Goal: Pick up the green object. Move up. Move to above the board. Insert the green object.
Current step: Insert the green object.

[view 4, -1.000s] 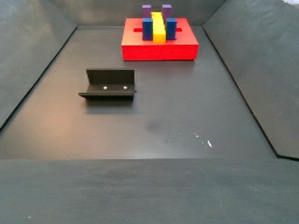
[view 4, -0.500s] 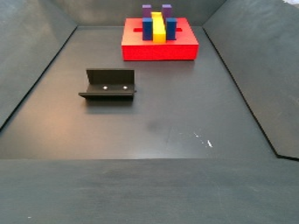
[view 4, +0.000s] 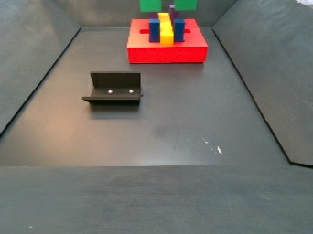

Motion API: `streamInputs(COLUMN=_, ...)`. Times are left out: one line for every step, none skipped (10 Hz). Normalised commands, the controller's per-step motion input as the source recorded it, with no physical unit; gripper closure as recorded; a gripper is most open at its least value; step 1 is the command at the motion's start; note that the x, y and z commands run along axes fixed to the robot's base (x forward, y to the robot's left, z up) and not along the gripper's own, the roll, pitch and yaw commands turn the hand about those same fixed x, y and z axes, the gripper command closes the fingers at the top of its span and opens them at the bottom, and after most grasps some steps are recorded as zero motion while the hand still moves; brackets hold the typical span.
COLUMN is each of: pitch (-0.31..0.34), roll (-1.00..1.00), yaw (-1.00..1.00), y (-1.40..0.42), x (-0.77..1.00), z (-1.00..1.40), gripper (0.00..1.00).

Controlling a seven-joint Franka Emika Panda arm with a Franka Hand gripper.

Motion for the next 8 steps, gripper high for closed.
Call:
streamInputs(pitch=-0.154, roll=-0.01, yaw=0.0, y=-0.14, x=0.24, z=-0.59, gripper=1.0)
streamInputs(pitch=-0.09, roll=0.0, yaw=0.0, y=-0.13, x=0.21, z=-0.45, gripper=1.0)
streamInputs(pitch=0.0, roll=0.08, yaw=0.0, y=-0.04, x=0.0, z=-0.22, gripper=1.0)
streamInputs(pitch=0.0, roll=0.03, yaw=0.0, y=-0.01, x=0.0, z=-0.28, gripper=1.0)
streamInputs(pitch=0.0, roll=0.02, yaw=0.0, y=-0.01, x=0.0, z=-0.27, gripper=1.0)
streamInputs(pitch=0.0, roll=0.0, yaw=0.0, y=-0.01, x=0.0, z=-0.19, gripper=1.0)
streamInputs(pitch=-0.009, roll=0.0, yaw=0.0, y=-0.01, x=0.01, z=-0.23, gripper=1.0)
streamInputs(pitch=-0.029, roll=-0.01, yaw=0.0, y=-0.01, x=0.29, z=-0.21, gripper=1.0)
